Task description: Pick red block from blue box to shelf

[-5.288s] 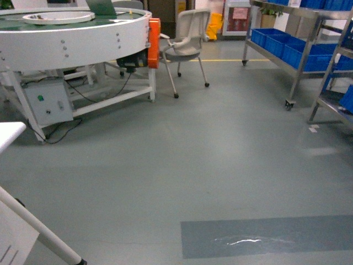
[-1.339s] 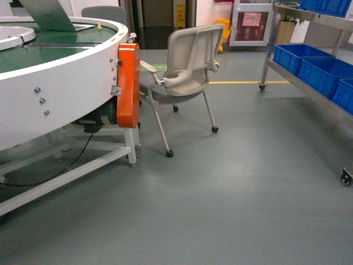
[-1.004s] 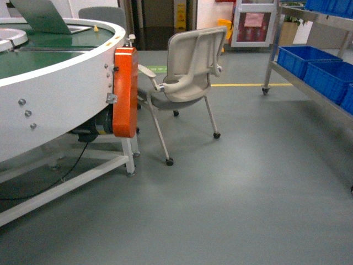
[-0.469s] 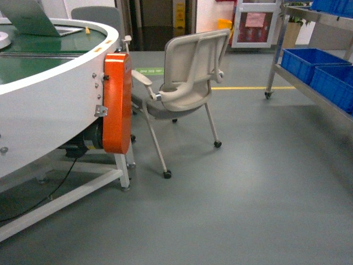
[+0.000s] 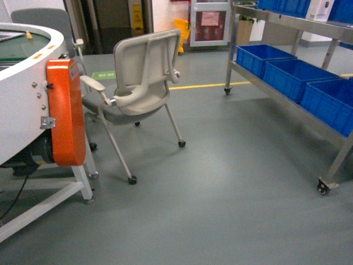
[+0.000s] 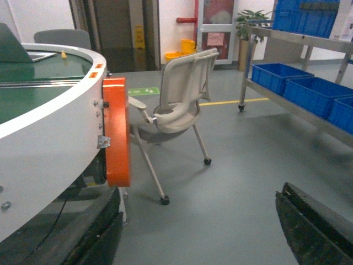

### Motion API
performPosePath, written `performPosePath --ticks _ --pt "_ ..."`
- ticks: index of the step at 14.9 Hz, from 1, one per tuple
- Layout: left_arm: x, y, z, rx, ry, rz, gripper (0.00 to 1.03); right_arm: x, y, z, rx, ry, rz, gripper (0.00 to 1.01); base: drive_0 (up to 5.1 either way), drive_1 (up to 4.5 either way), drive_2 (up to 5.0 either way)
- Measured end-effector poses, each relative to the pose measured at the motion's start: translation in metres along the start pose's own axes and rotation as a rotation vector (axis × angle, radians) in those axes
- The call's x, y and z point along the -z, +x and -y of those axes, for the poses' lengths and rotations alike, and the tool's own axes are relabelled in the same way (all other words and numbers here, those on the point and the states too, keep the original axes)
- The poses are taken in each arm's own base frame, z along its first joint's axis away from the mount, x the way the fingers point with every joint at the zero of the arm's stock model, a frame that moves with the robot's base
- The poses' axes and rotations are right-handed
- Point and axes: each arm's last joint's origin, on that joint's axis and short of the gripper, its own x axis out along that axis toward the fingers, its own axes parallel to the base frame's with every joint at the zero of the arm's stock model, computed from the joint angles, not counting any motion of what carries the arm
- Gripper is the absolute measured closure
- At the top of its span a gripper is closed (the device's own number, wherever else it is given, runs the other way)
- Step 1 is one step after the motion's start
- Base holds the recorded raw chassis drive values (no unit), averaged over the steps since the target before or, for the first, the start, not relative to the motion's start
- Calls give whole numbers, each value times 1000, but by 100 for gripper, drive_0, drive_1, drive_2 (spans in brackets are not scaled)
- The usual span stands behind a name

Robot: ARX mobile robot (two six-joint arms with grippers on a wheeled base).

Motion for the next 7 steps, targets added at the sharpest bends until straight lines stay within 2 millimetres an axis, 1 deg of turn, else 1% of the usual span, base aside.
performPosePath --ticks 5,7 --pt "0 0 0 0 0 0 83 0 0 0 0 0 0 73 -137 -137 -137" --pt "0 0 0 0 0 0 101 0 0 0 0 0 0 73 -140 -140 -140"
